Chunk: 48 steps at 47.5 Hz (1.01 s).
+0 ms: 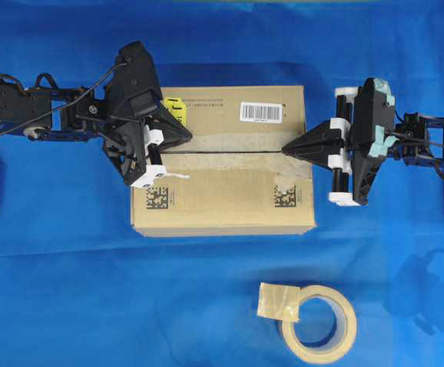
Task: Close the cardboard box.
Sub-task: 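Press both grippers onto the closed top along the center seam, then hold the closed flaps down with both grippers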
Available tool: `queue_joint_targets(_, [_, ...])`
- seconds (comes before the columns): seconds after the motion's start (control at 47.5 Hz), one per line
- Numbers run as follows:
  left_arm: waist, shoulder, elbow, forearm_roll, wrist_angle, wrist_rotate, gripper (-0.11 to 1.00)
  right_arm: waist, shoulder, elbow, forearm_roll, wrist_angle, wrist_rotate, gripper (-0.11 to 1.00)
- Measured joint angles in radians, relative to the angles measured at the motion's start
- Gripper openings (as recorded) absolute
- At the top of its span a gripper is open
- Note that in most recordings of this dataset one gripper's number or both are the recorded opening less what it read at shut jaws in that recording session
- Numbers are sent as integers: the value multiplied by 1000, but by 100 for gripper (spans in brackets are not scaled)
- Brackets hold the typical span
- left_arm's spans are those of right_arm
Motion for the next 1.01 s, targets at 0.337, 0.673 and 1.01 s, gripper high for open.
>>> queue_joint_targets(0.337, [-18,-32,58,0,-109,8,0,0,2,5,0,0,0,0])
queue_joint_targets(0.673, [-54,-74,242,0,-460,9,0,-2,9,5,2,0,2,0])
queue_joint_targets(1.01, [-54,-58,341,2,-669,12,0,-5,9,5,2,0,3,0])
